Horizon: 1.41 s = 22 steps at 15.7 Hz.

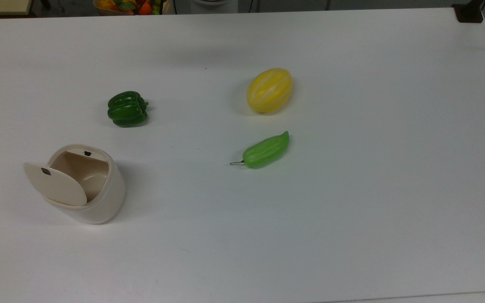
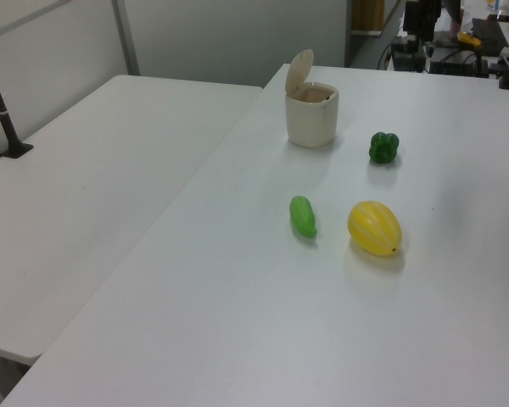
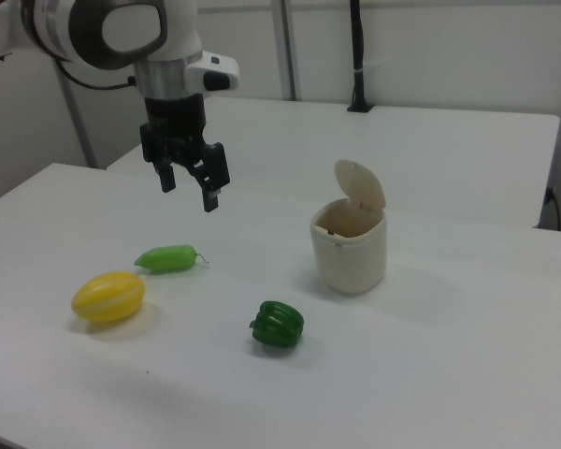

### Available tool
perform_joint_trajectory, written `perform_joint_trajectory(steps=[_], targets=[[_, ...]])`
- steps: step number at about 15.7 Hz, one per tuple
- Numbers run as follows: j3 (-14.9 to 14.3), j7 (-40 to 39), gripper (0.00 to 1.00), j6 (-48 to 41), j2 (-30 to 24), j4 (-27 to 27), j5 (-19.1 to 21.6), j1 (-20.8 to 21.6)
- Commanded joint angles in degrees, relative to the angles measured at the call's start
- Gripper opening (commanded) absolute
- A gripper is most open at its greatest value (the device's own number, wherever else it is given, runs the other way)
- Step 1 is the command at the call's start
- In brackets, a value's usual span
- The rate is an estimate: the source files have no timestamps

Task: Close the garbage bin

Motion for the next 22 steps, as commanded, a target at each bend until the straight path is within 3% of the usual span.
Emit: perform_joint_trajectory(steps=[1, 4, 7, 17, 22], targets=[[-0.5, -1.4, 0.79, -0.8, -0.4, -0.8, -0.3, 0.5], [-0.5, -3.9, 0.48, -0.6, -0.1, -0.8, -0.1, 0.6], [-0.5, -4.1, 0.28, 1.1, 1.0, -0.6, 0.2, 0.8], [-0.5, -2.7, 0.24, 14.6, 3.6, 1.1, 1.5, -1.4], [-0.5, -2.6, 0.20, 23.5, 5.6, 2.2, 5.0, -1.7]])
